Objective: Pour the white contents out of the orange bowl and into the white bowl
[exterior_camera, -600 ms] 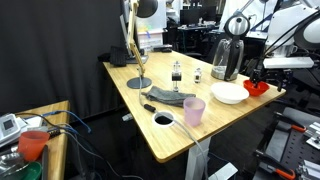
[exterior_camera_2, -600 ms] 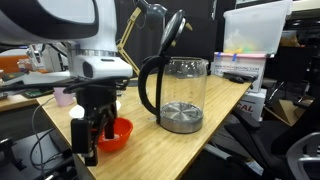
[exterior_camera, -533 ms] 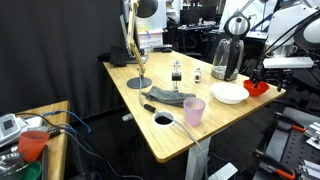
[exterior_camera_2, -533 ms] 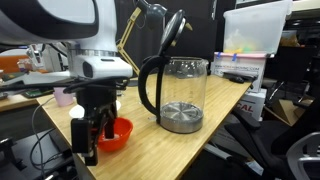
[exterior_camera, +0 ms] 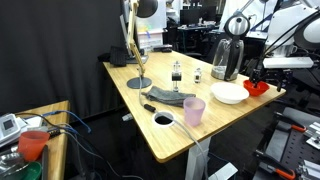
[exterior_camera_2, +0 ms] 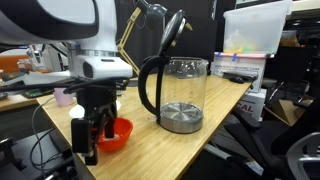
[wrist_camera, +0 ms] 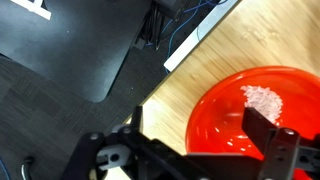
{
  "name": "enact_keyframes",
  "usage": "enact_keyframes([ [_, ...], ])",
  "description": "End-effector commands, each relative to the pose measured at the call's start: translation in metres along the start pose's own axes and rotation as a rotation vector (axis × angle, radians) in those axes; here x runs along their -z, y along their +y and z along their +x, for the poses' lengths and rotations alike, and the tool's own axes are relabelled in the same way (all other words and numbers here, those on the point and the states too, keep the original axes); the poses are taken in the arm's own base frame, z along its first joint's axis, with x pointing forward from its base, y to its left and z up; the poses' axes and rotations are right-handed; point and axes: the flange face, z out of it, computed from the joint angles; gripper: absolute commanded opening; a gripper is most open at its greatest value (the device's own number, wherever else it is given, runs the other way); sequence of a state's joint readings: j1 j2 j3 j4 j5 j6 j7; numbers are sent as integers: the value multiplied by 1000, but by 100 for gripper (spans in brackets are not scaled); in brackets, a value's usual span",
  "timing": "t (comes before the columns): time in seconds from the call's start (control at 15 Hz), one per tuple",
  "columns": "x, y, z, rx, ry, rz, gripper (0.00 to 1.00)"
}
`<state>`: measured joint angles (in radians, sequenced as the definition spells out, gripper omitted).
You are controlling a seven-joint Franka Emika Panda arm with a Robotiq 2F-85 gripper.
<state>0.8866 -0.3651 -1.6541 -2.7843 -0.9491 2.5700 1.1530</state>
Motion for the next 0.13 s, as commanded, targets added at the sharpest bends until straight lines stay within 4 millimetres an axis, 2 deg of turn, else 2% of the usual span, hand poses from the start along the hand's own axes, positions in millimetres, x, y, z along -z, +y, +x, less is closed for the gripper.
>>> enact_keyframes([
  [0.0, 0, 0, 0, 0, 0, 0, 100],
  [0.07, 2, -1, 2, -7, 1, 13, 100],
])
